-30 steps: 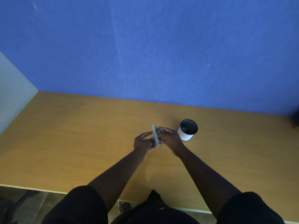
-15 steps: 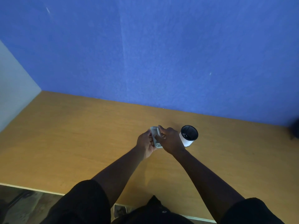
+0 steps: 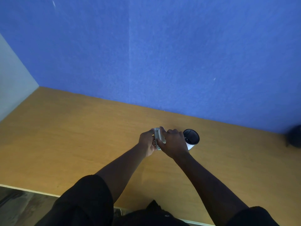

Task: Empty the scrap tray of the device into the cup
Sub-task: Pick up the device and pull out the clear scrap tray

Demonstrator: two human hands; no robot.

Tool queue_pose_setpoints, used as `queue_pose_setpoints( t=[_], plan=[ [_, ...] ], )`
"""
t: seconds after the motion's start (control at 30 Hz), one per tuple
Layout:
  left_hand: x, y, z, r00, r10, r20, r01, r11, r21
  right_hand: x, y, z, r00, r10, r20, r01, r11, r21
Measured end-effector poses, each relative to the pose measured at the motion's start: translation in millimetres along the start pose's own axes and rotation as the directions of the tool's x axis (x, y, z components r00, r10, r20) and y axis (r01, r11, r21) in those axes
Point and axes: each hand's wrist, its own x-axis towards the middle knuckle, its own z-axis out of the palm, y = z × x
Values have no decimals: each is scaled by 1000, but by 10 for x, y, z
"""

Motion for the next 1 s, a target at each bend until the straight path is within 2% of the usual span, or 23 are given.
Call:
queue_pose_setpoints(
  t=[0.13,0.43,0.67,0.83,1.0],
  plan=[
    [38,21,-5,1000,-13,-1,13,1000,-4,17,-47,-12,1000,-30,7,30,1000,0],
    [51,64,-73,999,-31,36,33,997,-67,19,-135,-9,998,49,26,-52,991,125],
    [6,45,-126,981,-68,180,91,988,-123,105,-123,-66,983,172,61,-183,929,321],
    [-53,25,-160,969,-19,247,64,982,-176,181,-131,-102,979,196,59,-204,905,373],
    [-75,36,-169,977,11,213,31,981,-192,209,-166,-93,983,176,47,-182,918,353]
  ],
)
